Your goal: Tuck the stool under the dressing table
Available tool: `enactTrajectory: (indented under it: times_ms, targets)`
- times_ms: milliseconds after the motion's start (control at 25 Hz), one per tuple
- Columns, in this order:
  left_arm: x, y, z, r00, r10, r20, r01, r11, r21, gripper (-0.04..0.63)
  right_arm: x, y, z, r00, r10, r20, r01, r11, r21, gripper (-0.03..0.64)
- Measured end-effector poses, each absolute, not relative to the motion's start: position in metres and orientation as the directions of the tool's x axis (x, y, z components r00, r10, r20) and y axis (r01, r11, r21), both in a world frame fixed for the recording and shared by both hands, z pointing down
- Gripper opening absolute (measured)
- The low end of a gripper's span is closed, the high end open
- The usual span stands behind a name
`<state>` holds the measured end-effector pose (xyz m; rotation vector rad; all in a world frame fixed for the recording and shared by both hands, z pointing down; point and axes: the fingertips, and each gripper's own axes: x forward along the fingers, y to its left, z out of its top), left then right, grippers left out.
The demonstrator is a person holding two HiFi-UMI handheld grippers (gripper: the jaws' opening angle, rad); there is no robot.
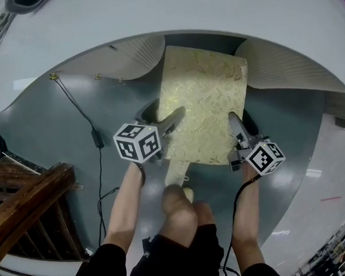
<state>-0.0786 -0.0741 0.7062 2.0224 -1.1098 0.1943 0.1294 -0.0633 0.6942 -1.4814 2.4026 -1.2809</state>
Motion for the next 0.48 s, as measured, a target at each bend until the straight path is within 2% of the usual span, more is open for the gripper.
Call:
enactTrajectory:
  times_ms: [160,280,480]
  targets:
    - [-0.081,-0.073,0.705,0.577,-0.645,0.500,-0.789,-0.285,0.544,0.385,0.130,-0.062,0.693,-0.528,-0.757,0.384,-0.746,0.198,-0.636,0.295]
    - [-0.083,-0.071,0.692,0.555,-0.660,0.507,-0.815,-0.306,0.493,0.341,0.131,-0.061,0.683,-0.517,-0.765,0.384,-0.759,0.202,-0.619,0.295]
    - [-0.081,-0.071,0.657,0.550,-0.687,0.475,-0.818,-0.330,0.470,0.336,0.128,-0.062,0.650,-0.515,-0.780,0.356,-0.767,0.233,-0.598,0.294]
